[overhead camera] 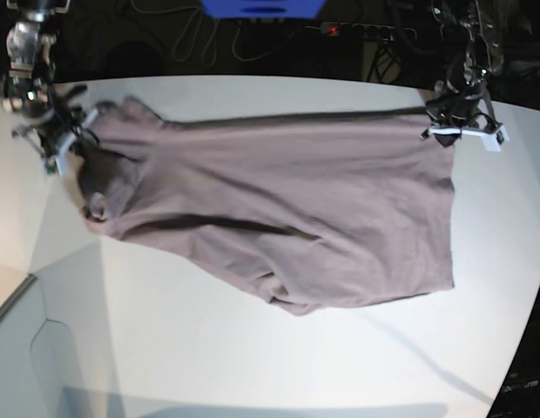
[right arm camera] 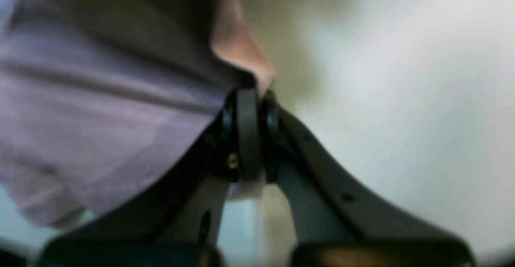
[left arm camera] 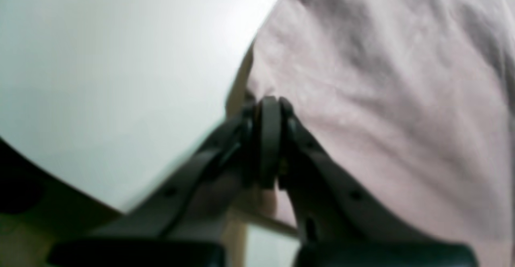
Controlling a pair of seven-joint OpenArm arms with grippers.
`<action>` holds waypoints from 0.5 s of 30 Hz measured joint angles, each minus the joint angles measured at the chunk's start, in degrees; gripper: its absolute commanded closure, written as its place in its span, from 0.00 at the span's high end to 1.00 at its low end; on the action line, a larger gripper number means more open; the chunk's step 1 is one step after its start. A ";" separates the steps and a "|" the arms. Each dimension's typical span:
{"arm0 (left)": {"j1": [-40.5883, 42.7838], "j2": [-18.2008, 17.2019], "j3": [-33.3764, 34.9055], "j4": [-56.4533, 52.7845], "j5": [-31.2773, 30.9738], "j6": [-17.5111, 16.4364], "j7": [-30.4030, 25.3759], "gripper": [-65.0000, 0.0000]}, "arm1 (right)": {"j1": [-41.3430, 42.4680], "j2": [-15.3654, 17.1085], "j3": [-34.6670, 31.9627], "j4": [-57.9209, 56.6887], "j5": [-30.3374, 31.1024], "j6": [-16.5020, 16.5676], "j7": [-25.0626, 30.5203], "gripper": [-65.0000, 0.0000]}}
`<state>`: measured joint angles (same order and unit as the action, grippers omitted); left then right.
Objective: Layout the t-shirt on the table in an organized manner, then fold the t-shirt properly
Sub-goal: 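Regrasp the shirt shoulders with both grippers, then lift the shirt with both grippers and swing it flat onto the table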
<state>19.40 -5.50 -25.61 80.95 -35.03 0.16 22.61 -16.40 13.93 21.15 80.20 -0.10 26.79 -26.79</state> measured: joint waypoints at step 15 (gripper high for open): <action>0.74 -0.04 0.22 6.47 0.22 0.42 -0.02 0.00 | -12.37 -6.40 2.49 22.03 0.04 5.73 -0.11 0.00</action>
<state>20.14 -5.54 -25.39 87.42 -34.81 0.58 22.59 -28.77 7.53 23.64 102.24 -0.05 32.51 -26.89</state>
